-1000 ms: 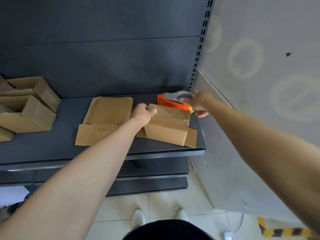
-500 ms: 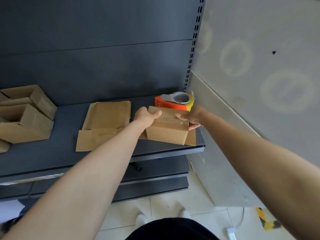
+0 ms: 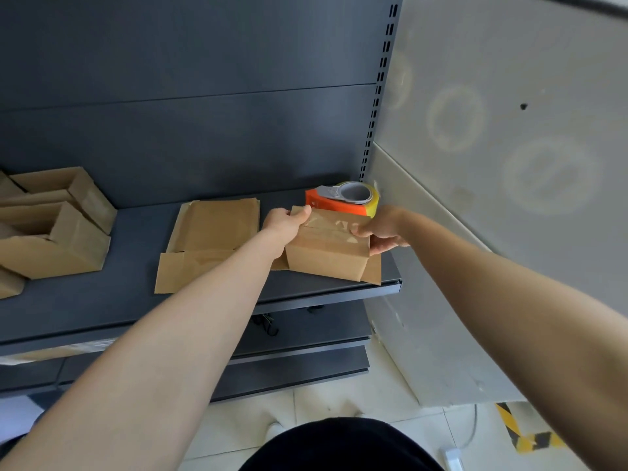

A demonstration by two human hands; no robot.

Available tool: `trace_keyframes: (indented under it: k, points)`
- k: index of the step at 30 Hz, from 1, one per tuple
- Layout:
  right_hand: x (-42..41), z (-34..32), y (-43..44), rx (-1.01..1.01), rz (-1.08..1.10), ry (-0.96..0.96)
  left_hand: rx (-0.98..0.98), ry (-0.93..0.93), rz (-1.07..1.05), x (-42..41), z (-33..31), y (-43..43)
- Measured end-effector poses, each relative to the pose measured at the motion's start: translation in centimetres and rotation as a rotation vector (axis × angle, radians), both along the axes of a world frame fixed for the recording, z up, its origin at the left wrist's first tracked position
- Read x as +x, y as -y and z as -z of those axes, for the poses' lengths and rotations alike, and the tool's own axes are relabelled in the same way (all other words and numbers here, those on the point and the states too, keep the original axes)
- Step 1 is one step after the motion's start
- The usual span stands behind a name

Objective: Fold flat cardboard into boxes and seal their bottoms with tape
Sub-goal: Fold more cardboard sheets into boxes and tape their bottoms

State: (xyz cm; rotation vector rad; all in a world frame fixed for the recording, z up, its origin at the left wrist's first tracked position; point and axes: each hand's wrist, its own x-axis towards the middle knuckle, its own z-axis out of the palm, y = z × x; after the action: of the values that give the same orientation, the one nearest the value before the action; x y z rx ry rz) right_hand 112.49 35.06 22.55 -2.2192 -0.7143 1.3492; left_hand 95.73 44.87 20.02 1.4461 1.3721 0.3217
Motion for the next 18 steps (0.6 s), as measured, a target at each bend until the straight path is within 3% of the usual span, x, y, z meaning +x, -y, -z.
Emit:
trace_keyframes:
  k: [5,9,18]
  points:
    - [-0.8,-3.7,0.6,0.023,0.149,-0.21,0.02,0.09,-0.114,0.3,-2.1,0.1]
    - [-0.7,-4.5,-0.5,0.038,0.221,-0.054,0.046,0.177,-0.159,0.2,-3.2,-0.3]
    - [-1.8,-3.4,-0.4,-0.026,0.17,-0.034,-0.097,0.305,-0.107,-1.3,-4.0,-0.3]
